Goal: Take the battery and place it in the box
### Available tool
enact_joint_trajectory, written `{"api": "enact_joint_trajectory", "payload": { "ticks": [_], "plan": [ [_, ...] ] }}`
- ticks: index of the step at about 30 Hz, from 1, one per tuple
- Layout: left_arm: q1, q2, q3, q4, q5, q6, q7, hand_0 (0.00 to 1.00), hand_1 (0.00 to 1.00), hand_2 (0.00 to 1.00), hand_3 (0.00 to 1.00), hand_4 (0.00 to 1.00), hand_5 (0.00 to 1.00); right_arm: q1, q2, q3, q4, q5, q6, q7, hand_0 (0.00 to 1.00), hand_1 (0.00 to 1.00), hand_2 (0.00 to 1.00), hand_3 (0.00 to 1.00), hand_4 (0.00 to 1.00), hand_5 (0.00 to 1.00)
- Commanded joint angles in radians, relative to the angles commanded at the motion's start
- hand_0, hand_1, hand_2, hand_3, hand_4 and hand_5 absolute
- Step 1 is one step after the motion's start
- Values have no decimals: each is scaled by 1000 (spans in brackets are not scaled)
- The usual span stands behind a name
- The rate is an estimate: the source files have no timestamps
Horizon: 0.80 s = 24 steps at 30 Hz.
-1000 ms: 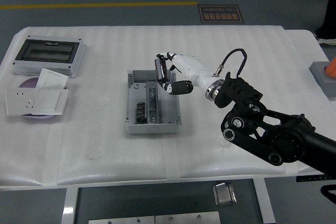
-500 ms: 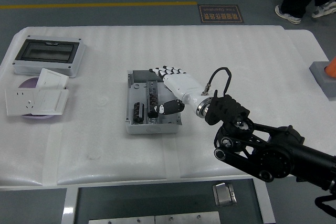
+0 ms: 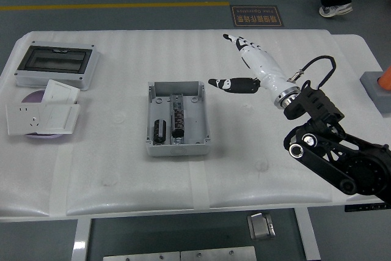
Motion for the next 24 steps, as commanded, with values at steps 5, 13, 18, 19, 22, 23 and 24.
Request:
{"api": "enact_joint_trajectory", "payload": {
  "ticks": [5, 13, 18, 19, 22, 23, 24],
  "plan": [
    [-2, 7, -4, 0, 7, -2, 2, 572, 636, 513, 568, 636, 14, -93, -54, 136, -15, 103, -13, 60, 998, 998, 998, 998, 988, 482],
    [0, 7, -1, -1, 5, -4, 4, 572, 637, 513, 568, 640, 15, -201, -64, 320, -38, 238, -10, 118, 998, 998, 998, 998, 979, 497],
    [-6, 5, 3, -1, -1, -2, 1, 572, 637, 512, 567, 642, 14, -246, -63, 418, -4, 253, -12, 131, 998, 998, 998, 998, 980, 555],
    [-8, 5, 5, -1, -5, -1, 1, 572, 637, 512, 567, 642, 14, -259, -62, 439, 8, 259, -14, 136, 998, 998, 998, 998, 980, 555],
    [-10, 2, 11, -1, -14, 1, 2, 572, 637, 514, 568, 639, 14, -289, -59, 491, 34, 275, -17, 148, 998, 998, 998, 998, 976, 612],
    [-10, 1, 14, -1, -19, 1, 3, 572, 637, 514, 568, 639, 14, -298, -59, 504, 40, 278, -17, 151, 998, 998, 998, 998, 976, 612],
    [-9, -1, 16, -1, -22, 2, 4, 572, 637, 514, 568, 639, 14, -303, -60, 512, 42, 279, -17, 152, 998, 998, 998, 998, 976, 612]
  ]
}}
